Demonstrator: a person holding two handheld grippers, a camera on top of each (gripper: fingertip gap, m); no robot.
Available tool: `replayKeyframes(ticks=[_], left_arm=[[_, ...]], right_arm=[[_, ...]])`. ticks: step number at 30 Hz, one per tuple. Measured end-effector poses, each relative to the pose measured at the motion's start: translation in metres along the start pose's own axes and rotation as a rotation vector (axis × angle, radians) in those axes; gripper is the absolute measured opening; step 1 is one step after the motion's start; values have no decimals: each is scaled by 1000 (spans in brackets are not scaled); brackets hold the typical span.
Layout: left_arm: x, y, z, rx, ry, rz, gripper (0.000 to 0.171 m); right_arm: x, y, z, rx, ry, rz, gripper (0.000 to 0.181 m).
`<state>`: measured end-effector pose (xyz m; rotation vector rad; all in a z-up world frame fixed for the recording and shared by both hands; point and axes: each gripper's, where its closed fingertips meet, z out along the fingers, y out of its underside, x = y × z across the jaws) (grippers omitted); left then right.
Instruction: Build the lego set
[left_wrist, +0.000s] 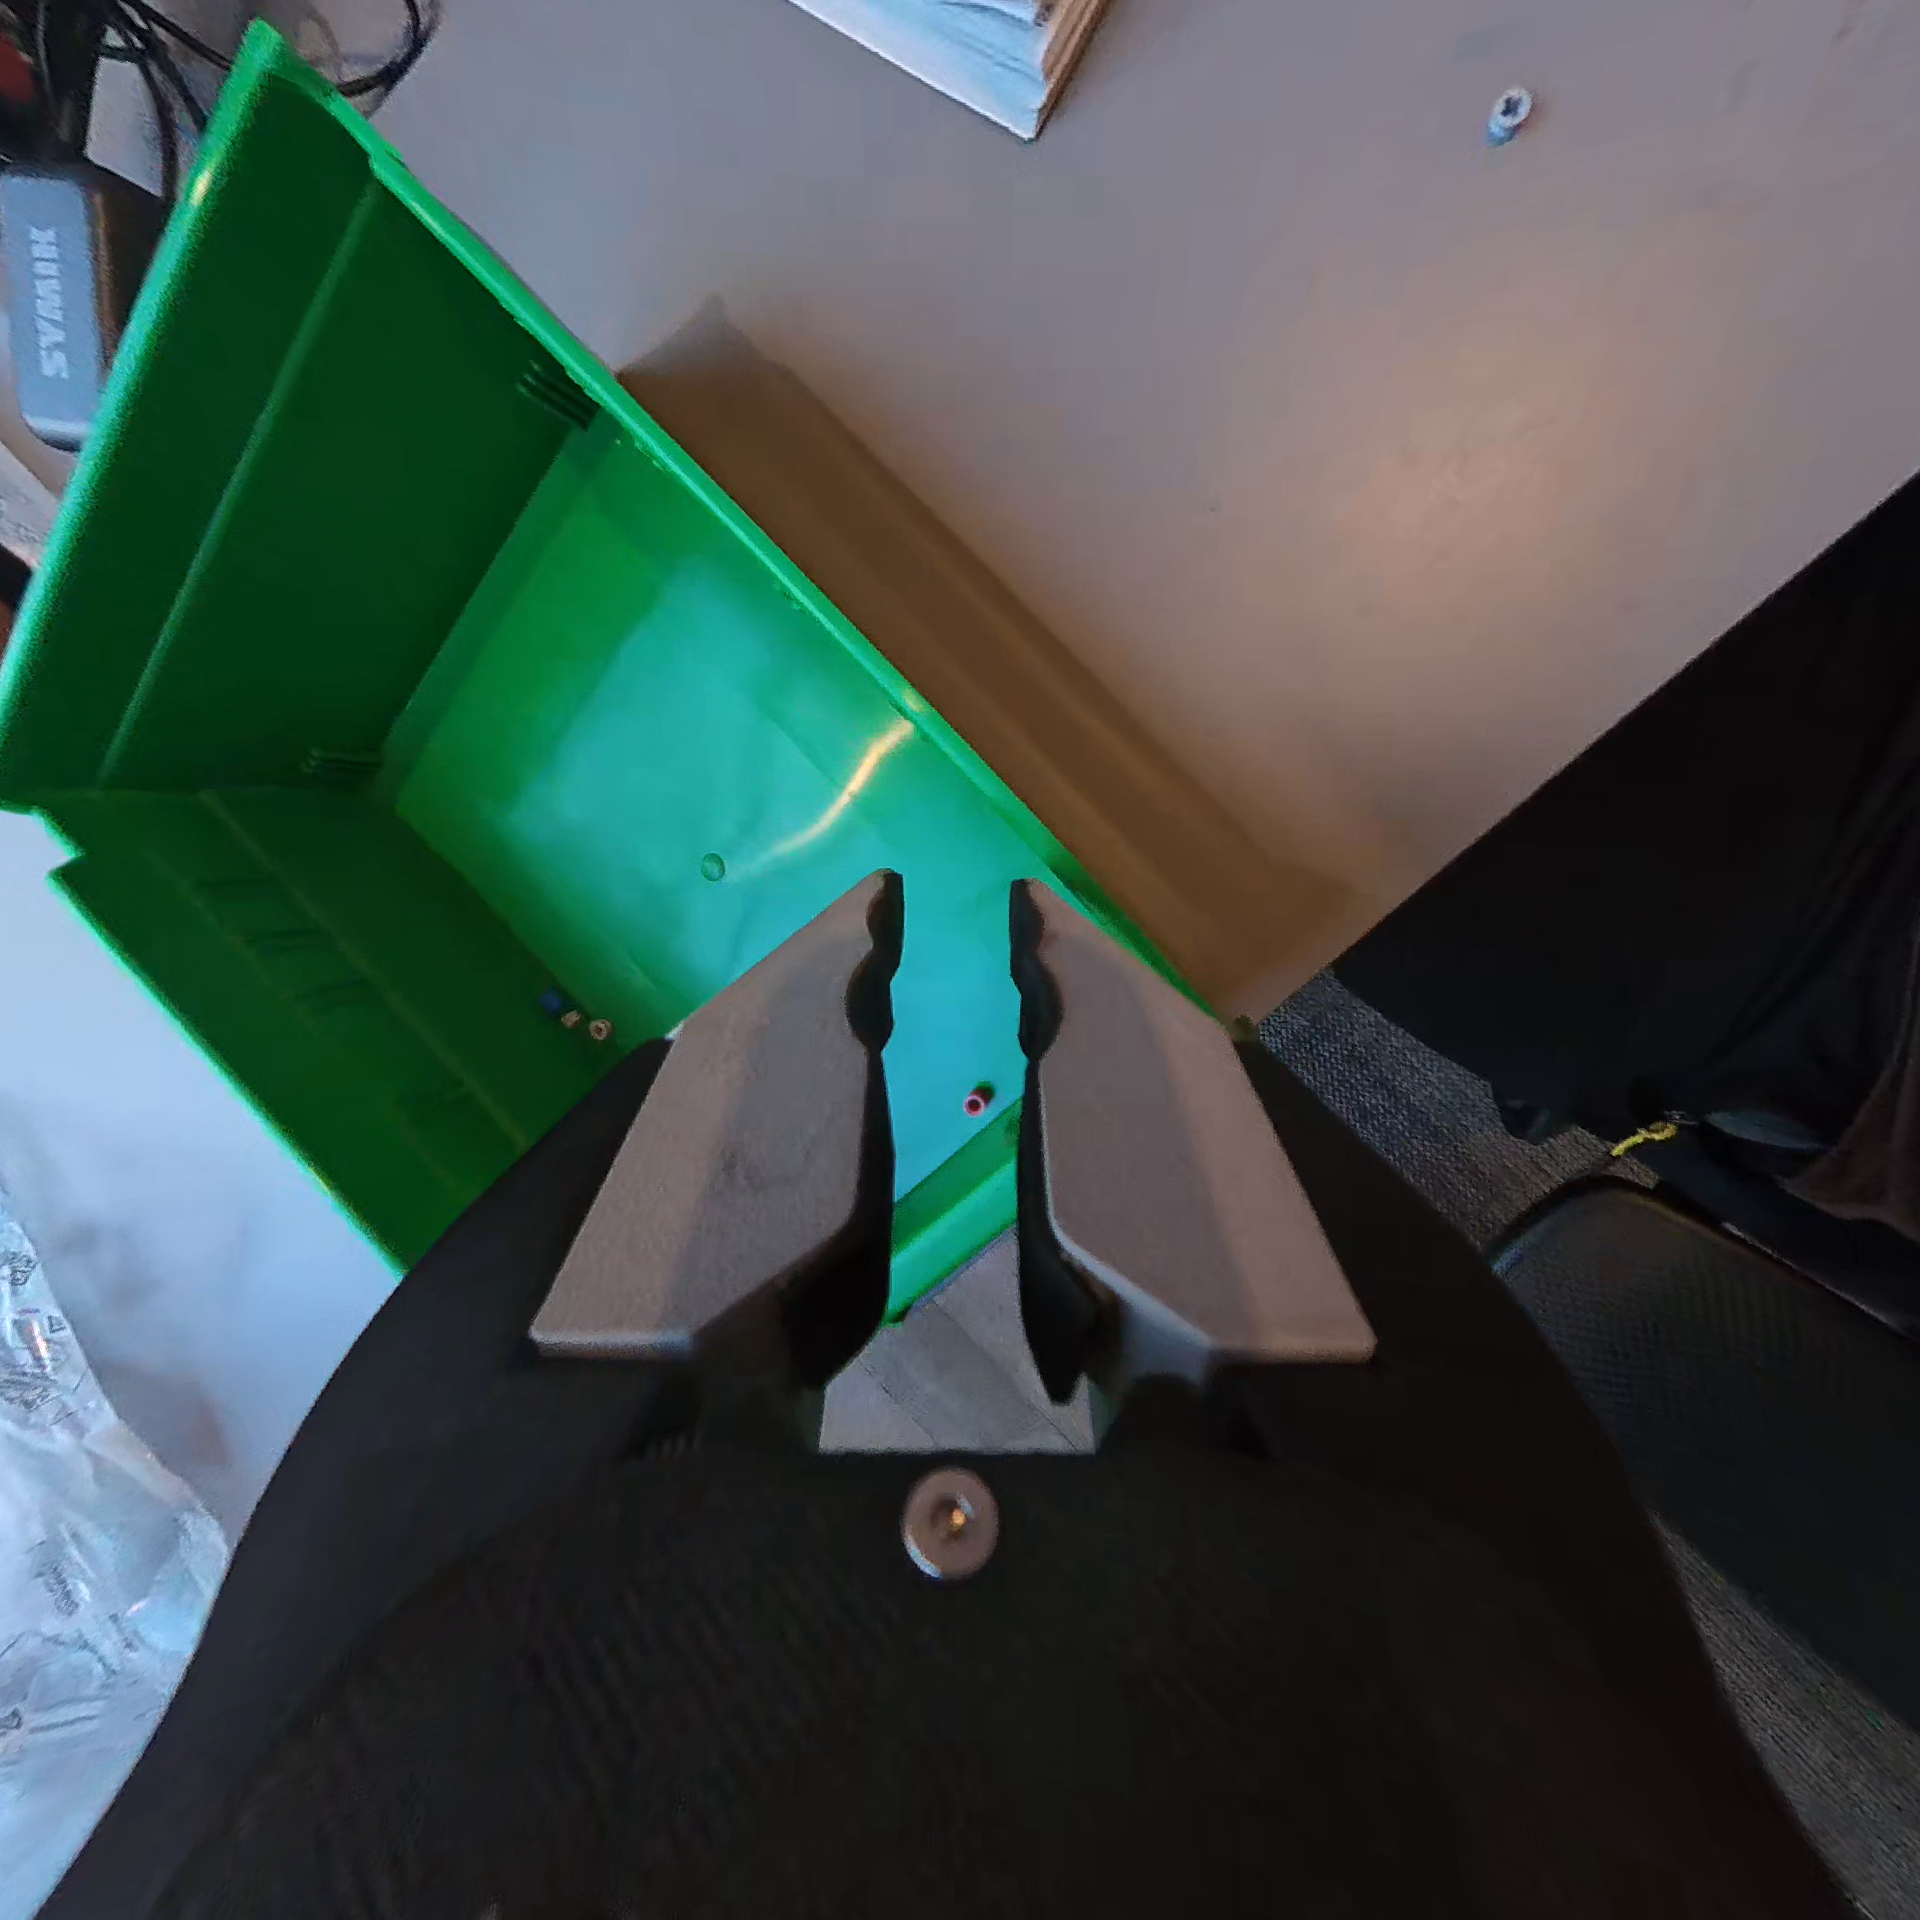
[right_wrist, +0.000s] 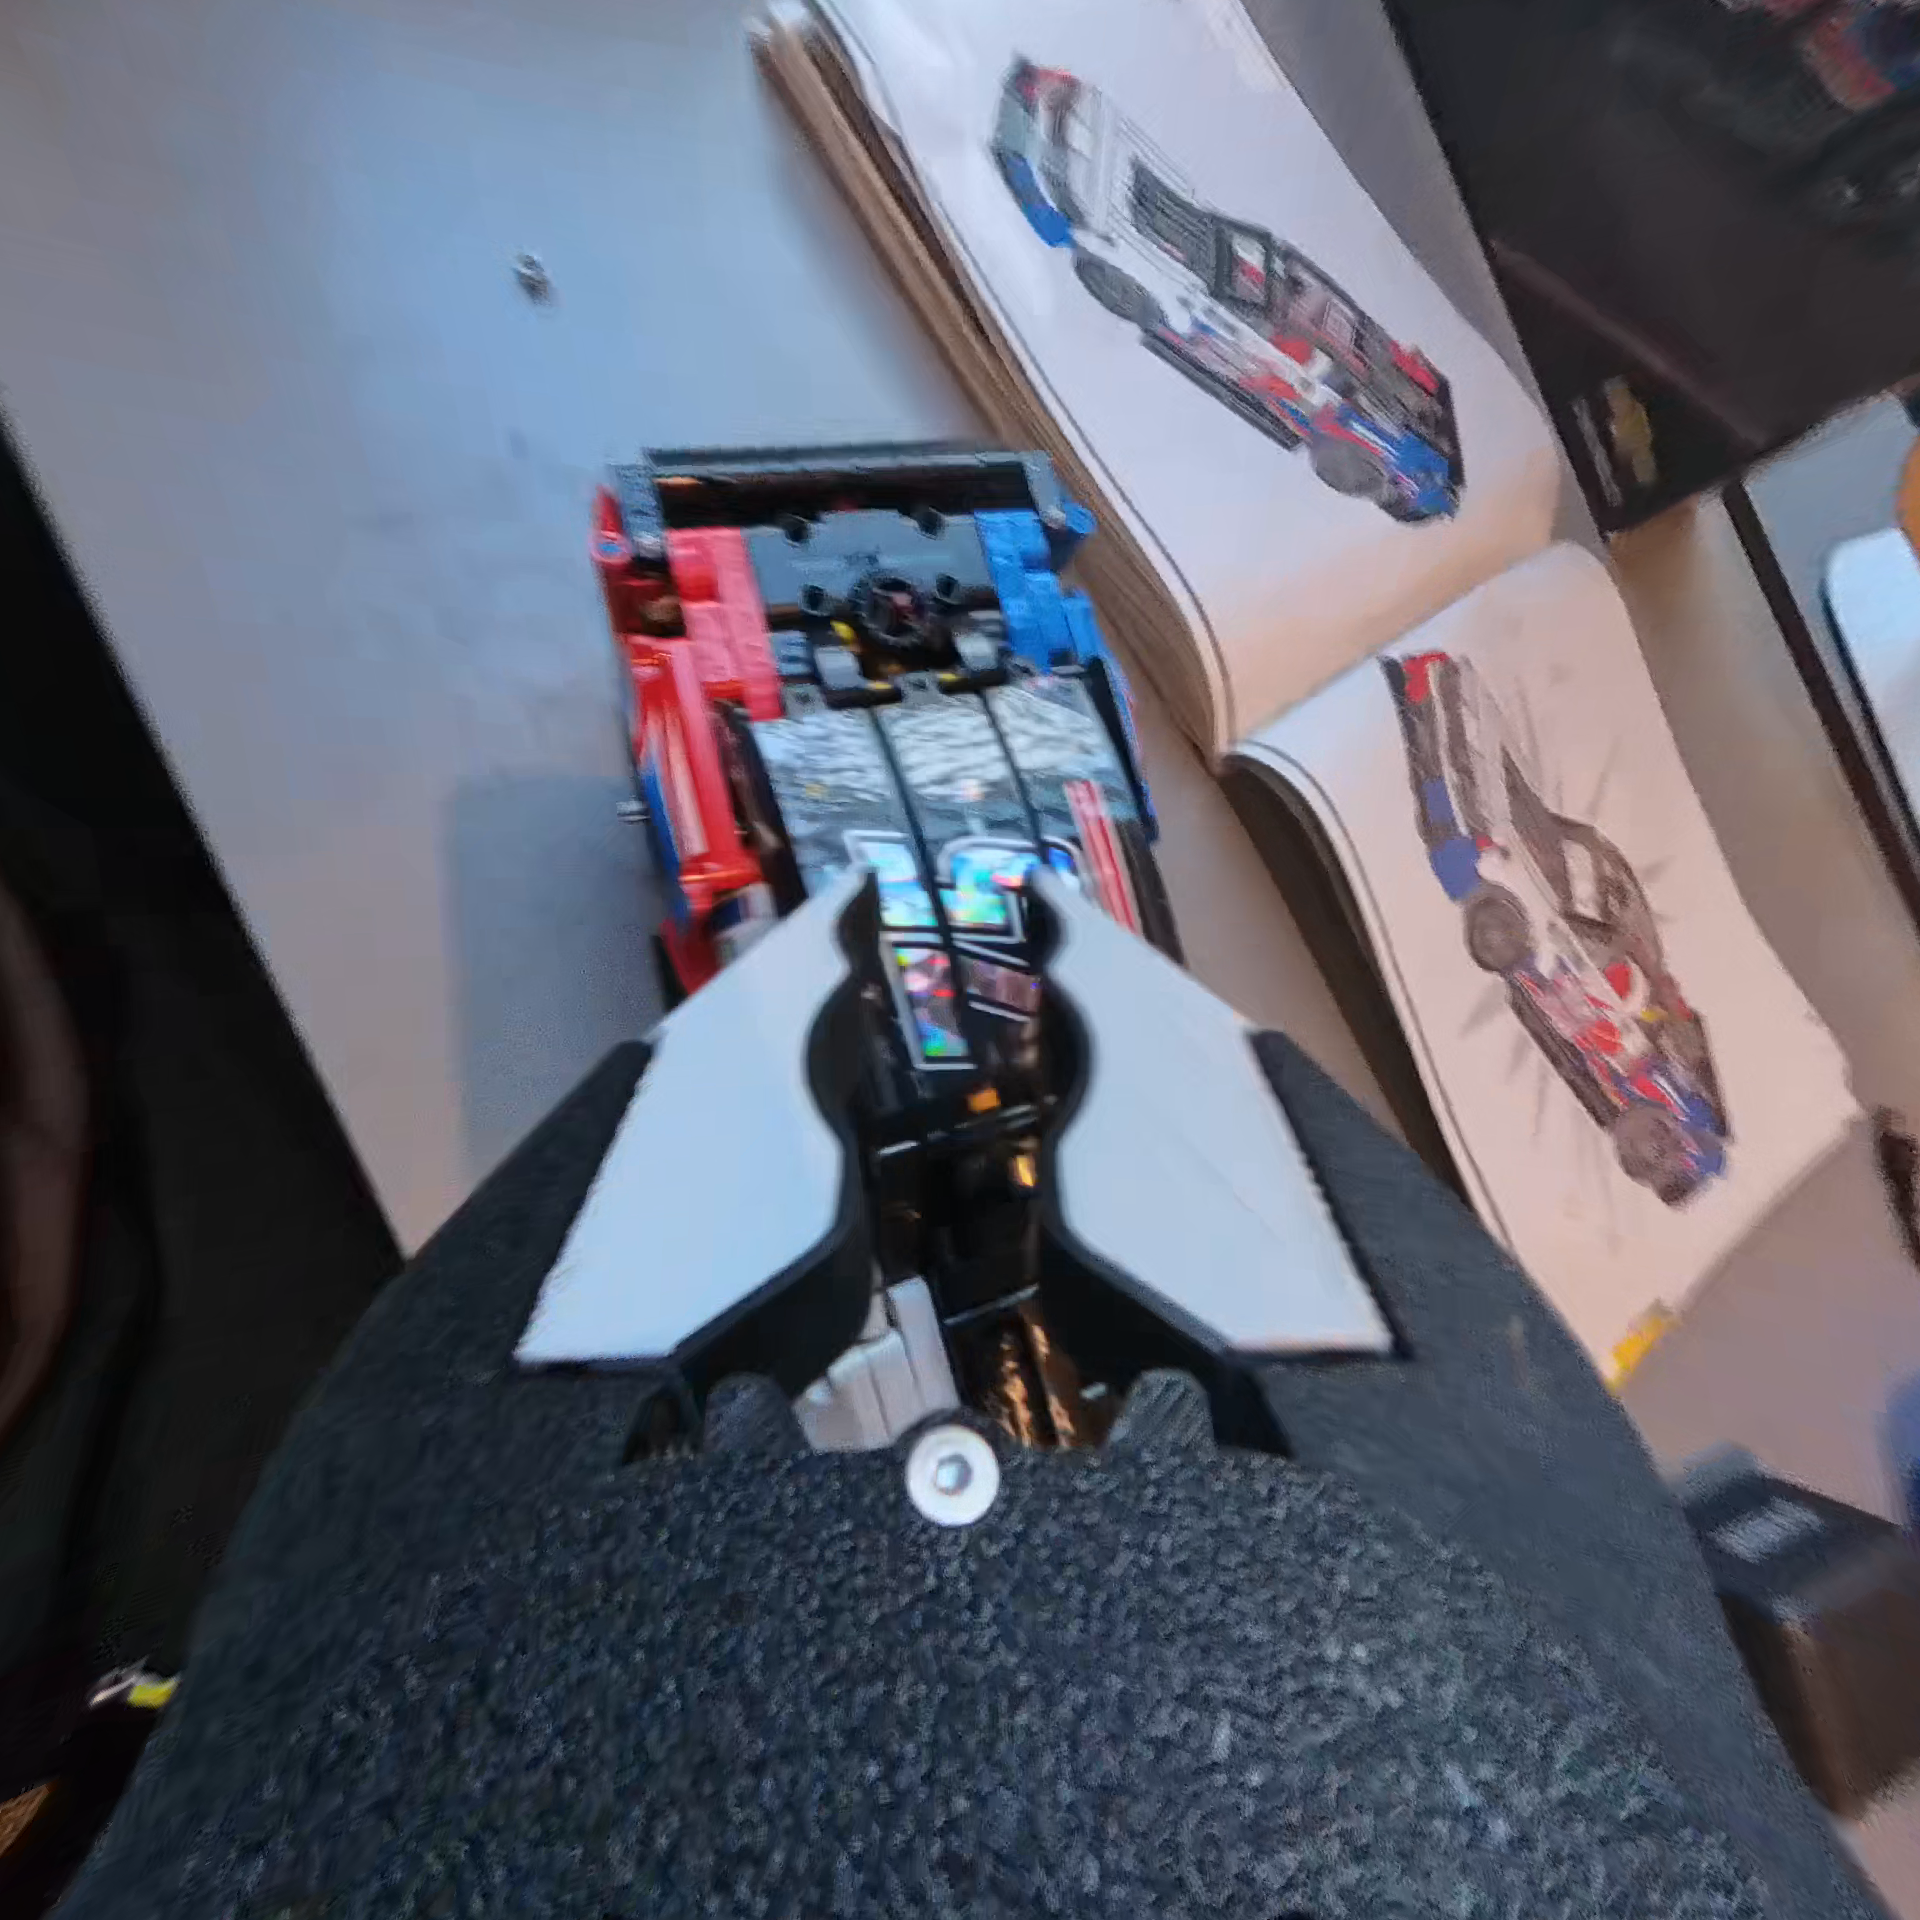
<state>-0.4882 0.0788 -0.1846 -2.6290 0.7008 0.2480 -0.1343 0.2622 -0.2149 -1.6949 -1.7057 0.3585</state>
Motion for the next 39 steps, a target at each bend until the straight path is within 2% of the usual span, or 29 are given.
replayKeyframes(ticks=[1,6,13,17,24,29,32,35,39], left_arm=[[2,2,1,-2,3,2,18],[2,10,12,-31,20,-6,18],[1,5,13,-12,31,-12,18],[-1,7,16,-18,29,-13,18],[-8,6,18,-8,30,-37,18],[-24,17,7,-19,0,-74,18],[-45,31,-3,-36,-63,-98,17],[-66,50,-5,-86,-123,-127,17],[-78,62,-1,-98,-63,-129,18]], right_arm=[[-7,3,-1,1,-39,-7,0],[-4,23,-13,-3,-13,-4,0],[12,62,-42,-4,-17,103,0],[16,76,-53,-15,0,95,0],[7,53,-35,19,-19,90,0],[7,35,-31,37,-40,103,4],[15,18,-66,156,-56,174,11],[45,19,-118,243,88,223,11],[54,22,-161,373,154,298,8]])
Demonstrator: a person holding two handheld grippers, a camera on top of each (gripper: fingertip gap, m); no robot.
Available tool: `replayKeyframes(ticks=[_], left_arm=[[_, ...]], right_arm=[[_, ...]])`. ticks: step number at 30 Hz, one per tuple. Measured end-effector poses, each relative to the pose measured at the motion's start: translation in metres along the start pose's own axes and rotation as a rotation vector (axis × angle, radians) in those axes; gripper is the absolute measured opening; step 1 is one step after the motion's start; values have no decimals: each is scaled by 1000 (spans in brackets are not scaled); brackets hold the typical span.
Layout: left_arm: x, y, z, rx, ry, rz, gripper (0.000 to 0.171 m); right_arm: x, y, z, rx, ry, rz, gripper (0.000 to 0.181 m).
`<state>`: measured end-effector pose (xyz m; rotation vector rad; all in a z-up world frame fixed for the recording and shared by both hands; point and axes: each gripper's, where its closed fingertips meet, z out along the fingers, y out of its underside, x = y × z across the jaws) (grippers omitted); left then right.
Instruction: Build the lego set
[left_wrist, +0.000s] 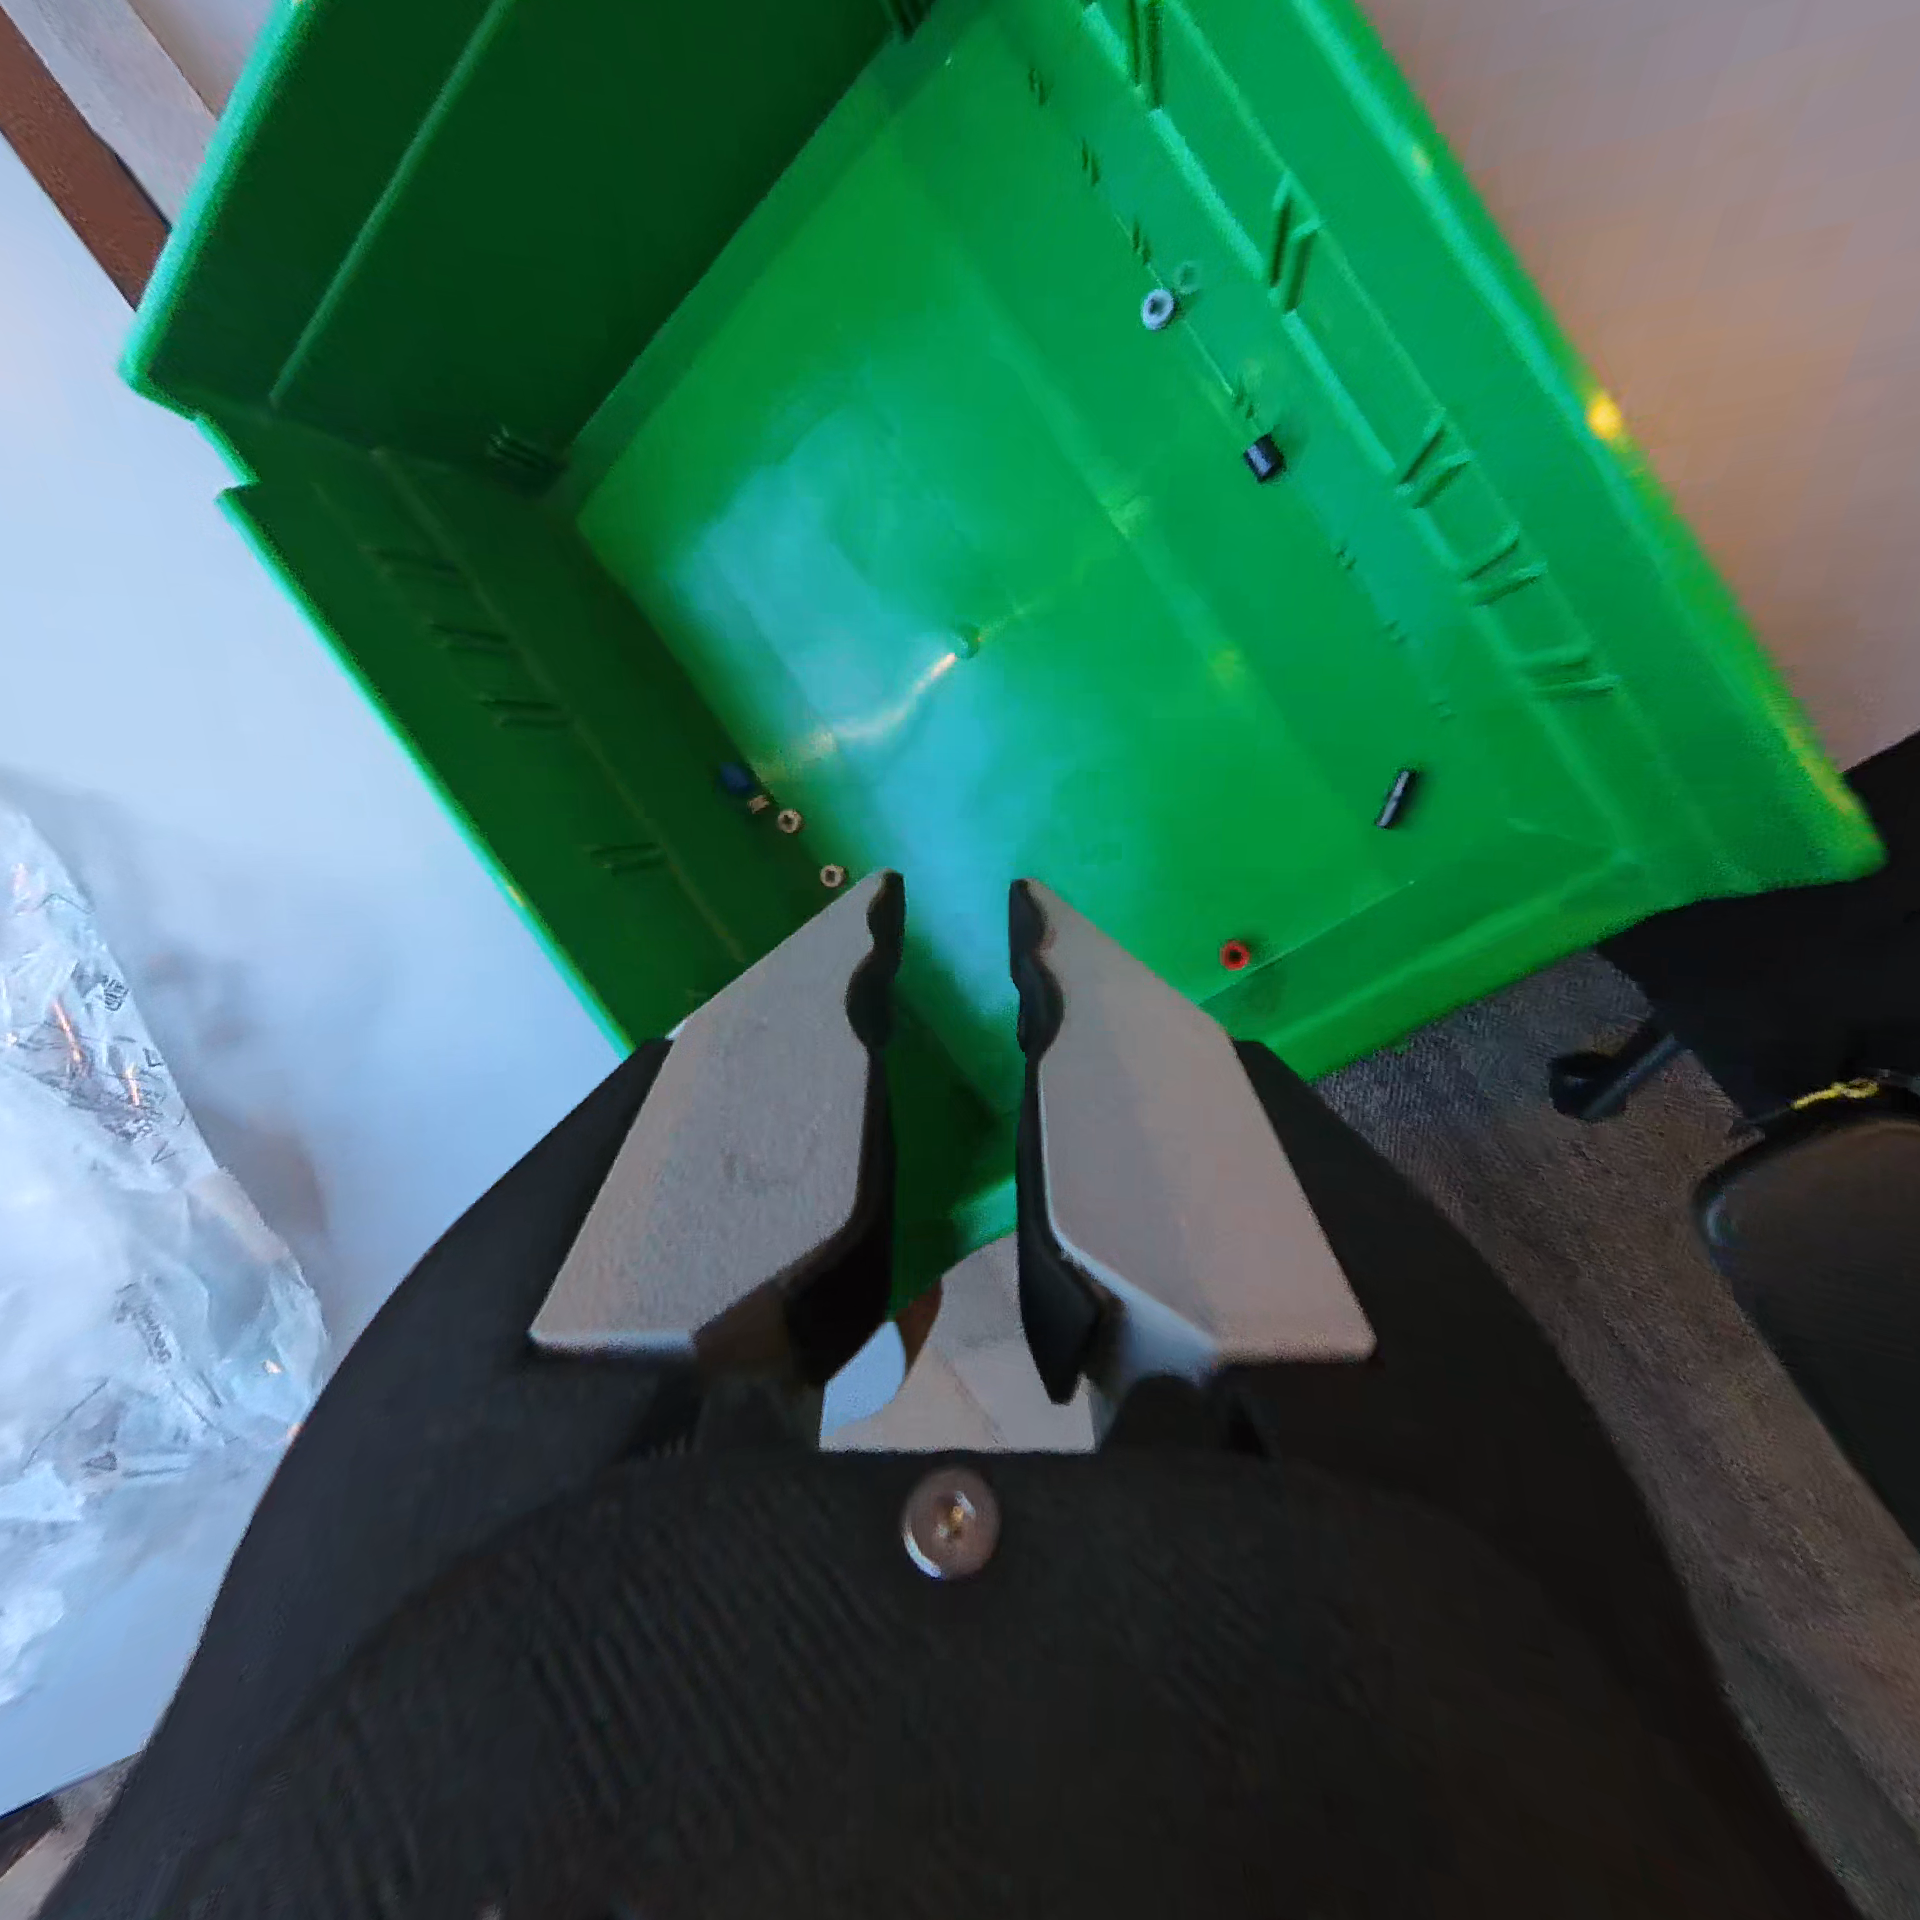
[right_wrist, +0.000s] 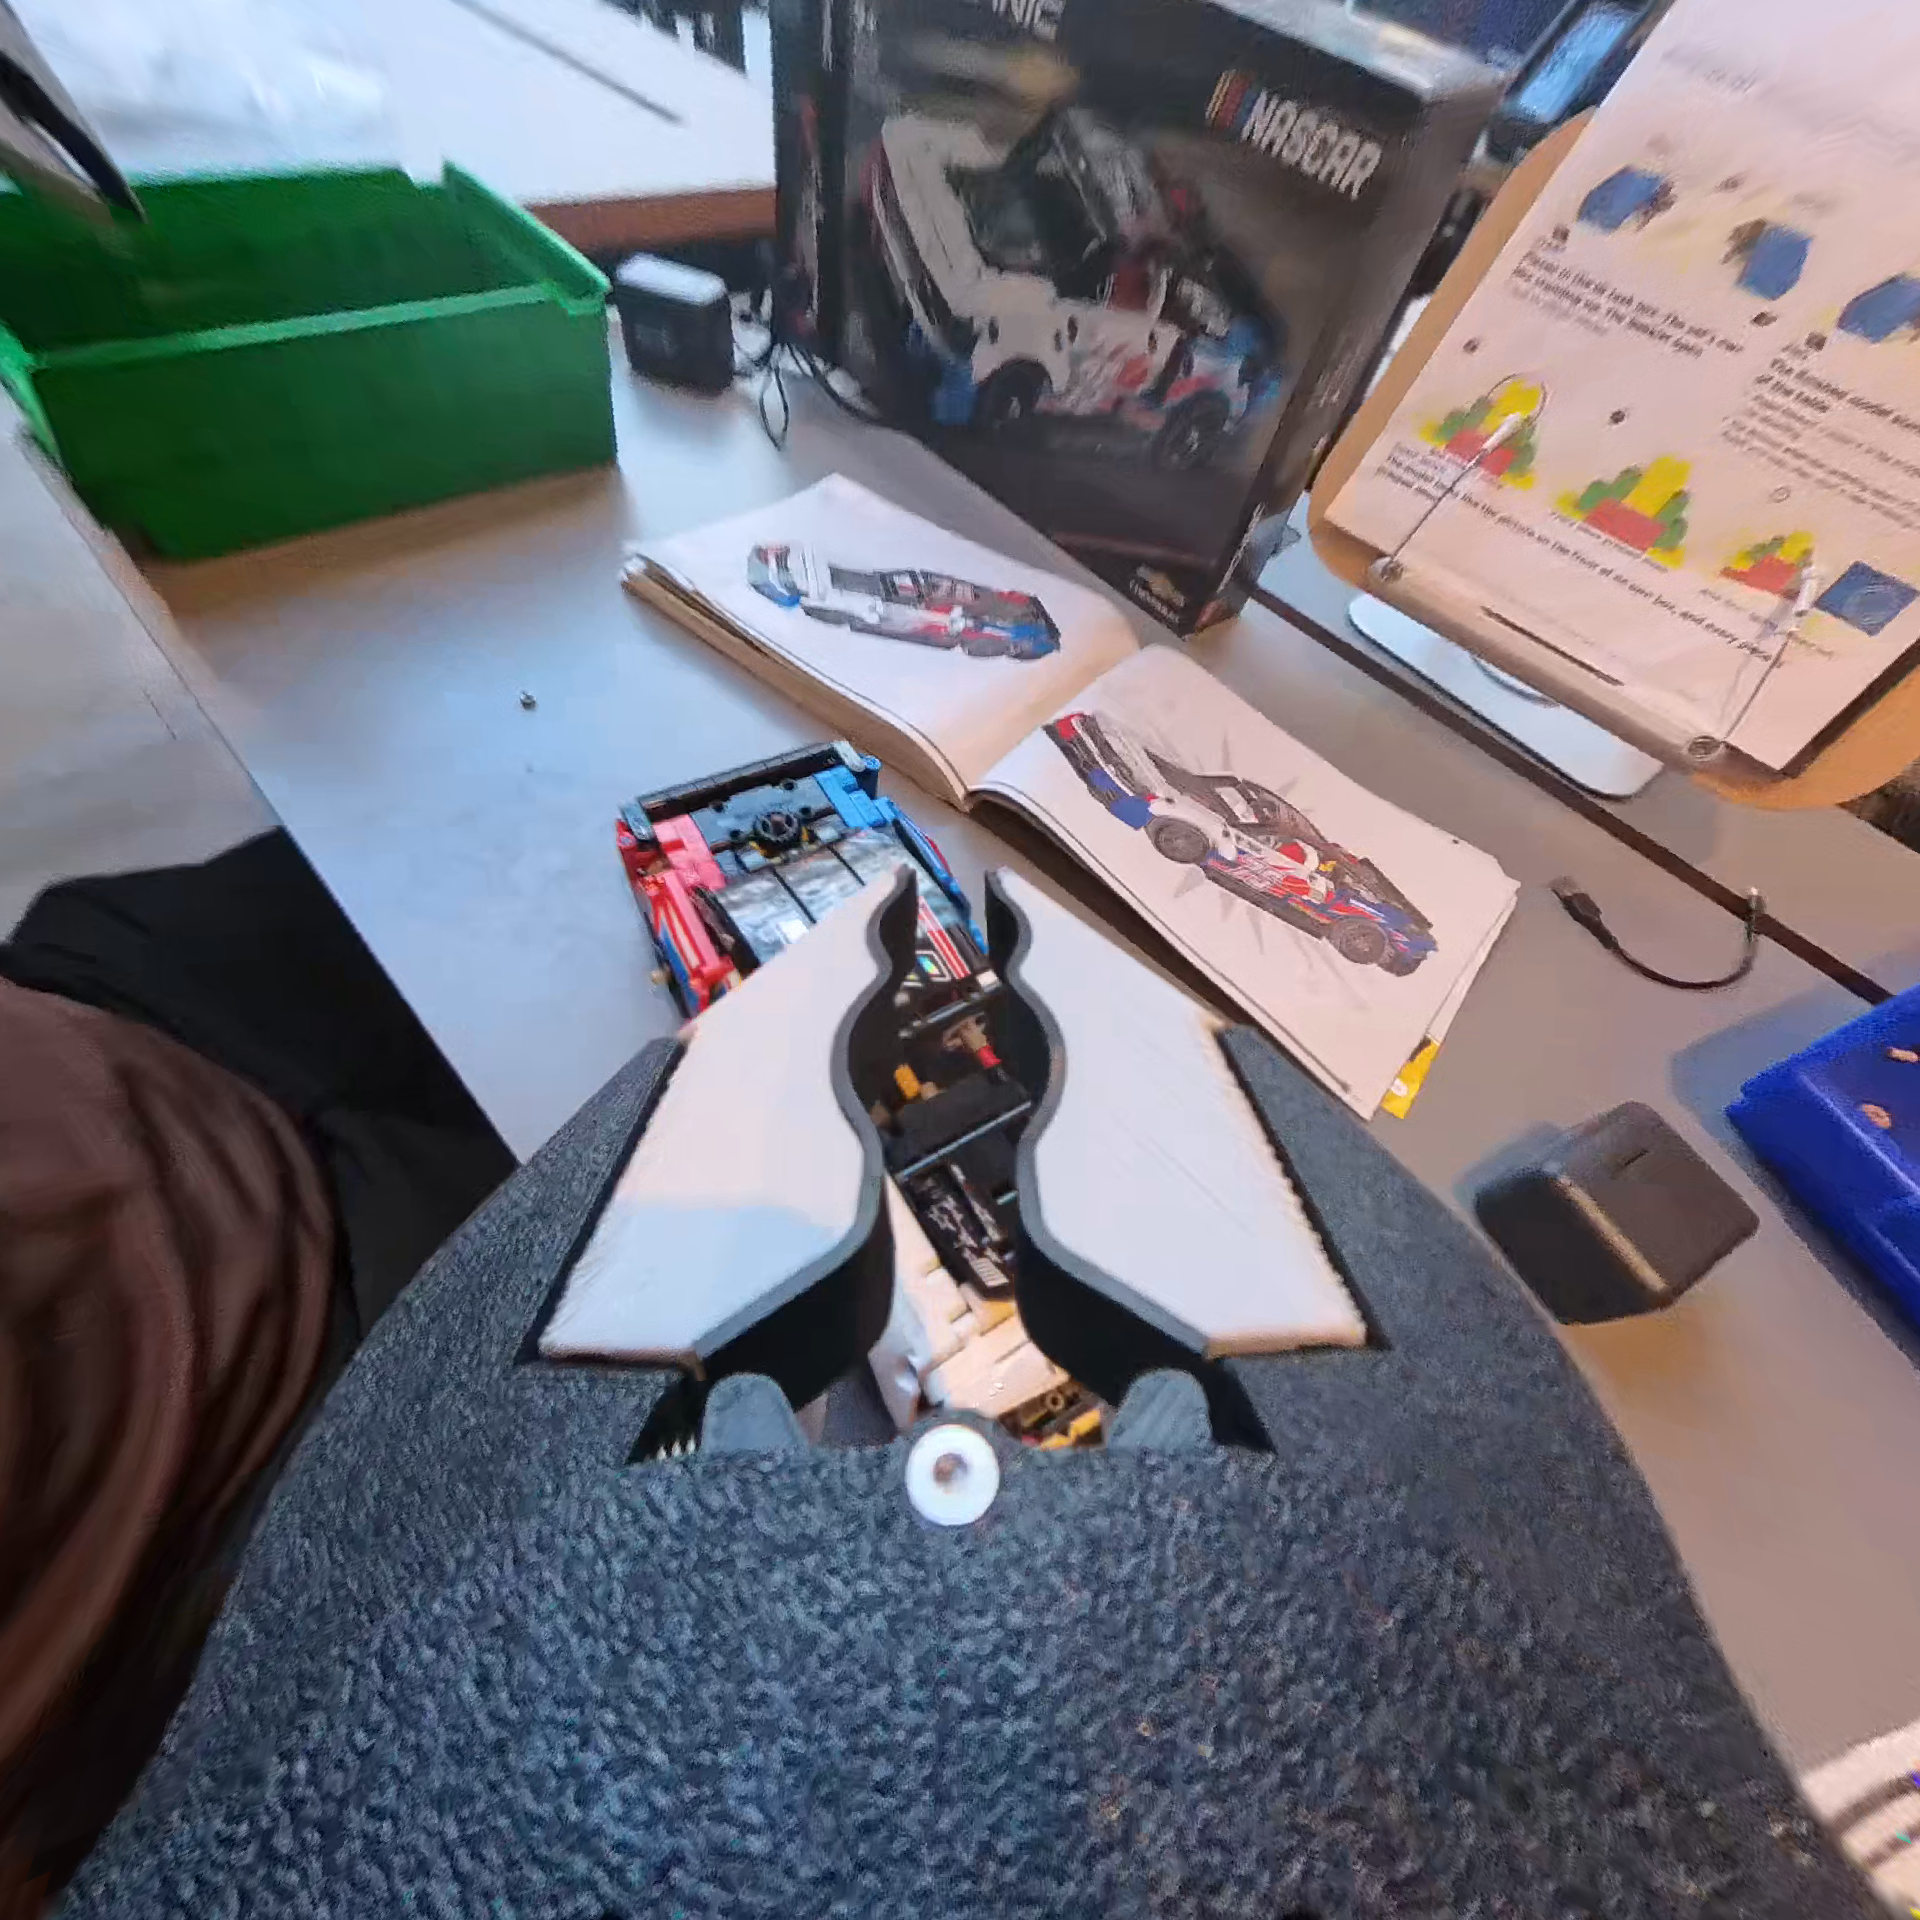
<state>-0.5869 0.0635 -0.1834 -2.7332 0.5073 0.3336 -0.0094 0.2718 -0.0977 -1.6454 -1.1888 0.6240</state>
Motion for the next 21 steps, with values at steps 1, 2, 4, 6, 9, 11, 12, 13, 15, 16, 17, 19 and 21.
replayKeyframes(ticks=[1,2,4,6,9,11,12,13,15,16,17,19,21], left_arm=[[-6,2,2,-19,10,13,18],[-11,5,4,-43,22,28,17],[-16,12,10,-96,74,79,18],[-18,19,20,-155,115,146,18],[-25,30,41,-268,122,236,19],[-25,36,56,-341,131,322,19],[-28,39,63,-386,122,373,19],[-31,42,69,-432,106,421,18],[-36,48,80,-515,98,492,19],[-39,51,85,-551,90,522,19],[-44,52,90,-582,70,546,17],[-42,52,98,-602,88,561,16],[-44,51,104,-624,79,577,16]], right_arm=[[-4,0,-2,23,-13,16,7],[-9,1,-1,36,-32,30,7],[-22,8,8,34,-77,46,7],[-32,16,21,12,-106,49,7],[-46,18,40,4,-161,76,8],[-55,13,47,13,-191,85,8],[-58,11,49,16,-197,83,8],[-61,9,50,20,-203,82,8],[-68,5,52,27,-218,81,7],[-70,4,52,26,-219,79,8],[-72,3,52,25,-217,74,8],[-74,3,51,23,-217,67,7],[-73,4,49,18,-212,64,7]])
